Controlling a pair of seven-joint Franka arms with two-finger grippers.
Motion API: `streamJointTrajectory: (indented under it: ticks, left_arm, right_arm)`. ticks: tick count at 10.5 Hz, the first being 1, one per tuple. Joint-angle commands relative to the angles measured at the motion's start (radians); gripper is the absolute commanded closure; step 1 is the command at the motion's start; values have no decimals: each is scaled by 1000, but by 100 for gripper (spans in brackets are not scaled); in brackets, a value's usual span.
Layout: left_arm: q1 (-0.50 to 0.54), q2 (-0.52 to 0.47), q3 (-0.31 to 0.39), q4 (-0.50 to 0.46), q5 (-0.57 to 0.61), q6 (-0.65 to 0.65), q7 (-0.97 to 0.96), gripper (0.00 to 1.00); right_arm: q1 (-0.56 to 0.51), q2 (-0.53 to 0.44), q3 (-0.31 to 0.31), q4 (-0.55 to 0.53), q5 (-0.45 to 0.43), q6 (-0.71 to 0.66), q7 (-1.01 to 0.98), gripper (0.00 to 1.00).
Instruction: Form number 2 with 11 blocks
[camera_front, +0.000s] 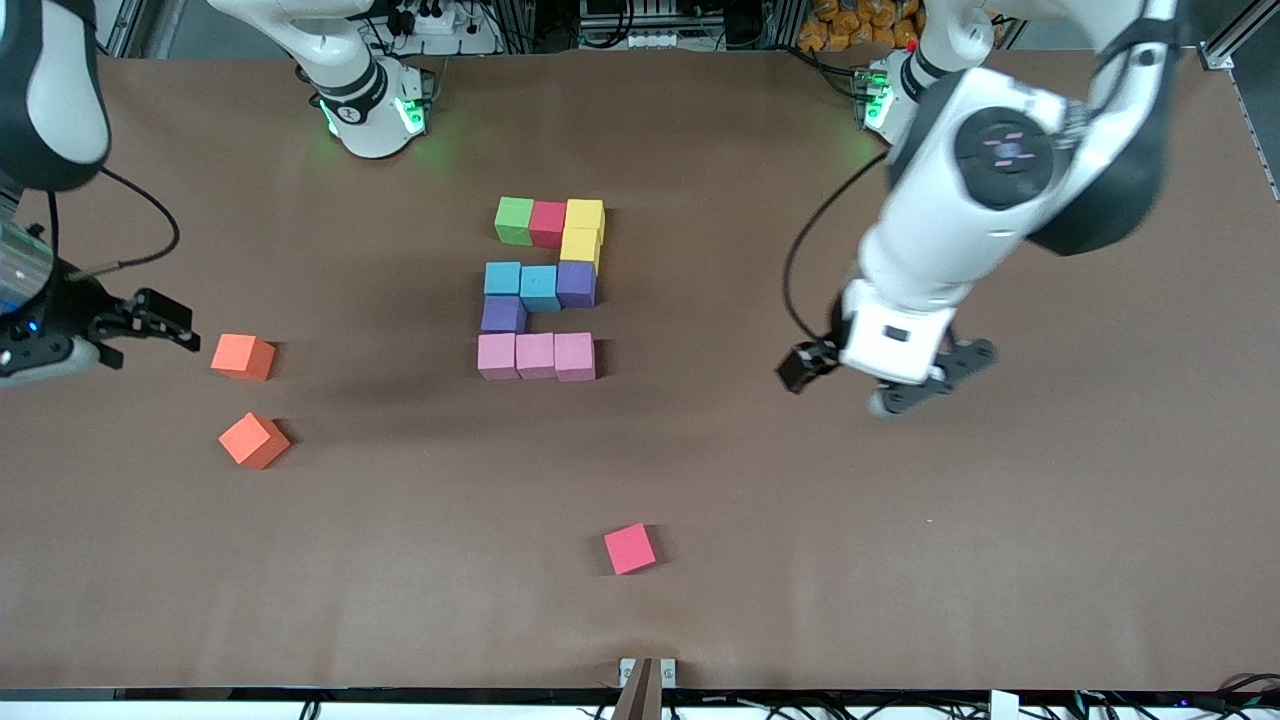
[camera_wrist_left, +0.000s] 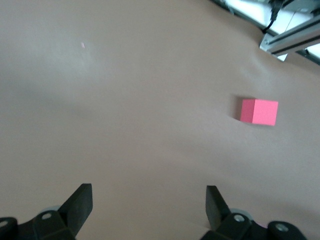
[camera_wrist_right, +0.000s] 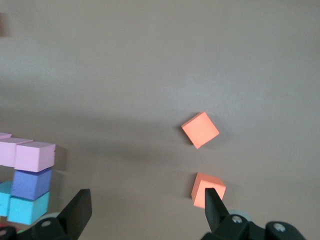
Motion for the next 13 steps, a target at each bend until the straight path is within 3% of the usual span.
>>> streamJointTrajectory:
  ticks: [1, 6, 8, 9, 13]
  left_arm:
    - [79, -93, 24, -44, 21, -57, 238, 0]
    - [157, -232, 155, -71, 44, -152, 623, 0]
    - [156, -268, 203, -64, 44, -200, 789, 0]
    - [151, -278, 209, -61, 41, -246, 790, 0]
    - [139, -275, 211, -62, -71, -271, 709, 0]
  right_arm:
    - [-32, -22, 10, 90, 8, -124, 56, 0]
    - [-26, -18, 6, 274, -4, -362, 177, 0]
    - [-14, -19, 10, 343, -76, -408, 238, 0]
    - [-14, -15, 42, 392, -143, -428, 261, 0]
    - [-23, -7, 49, 397, -124, -413, 338, 0]
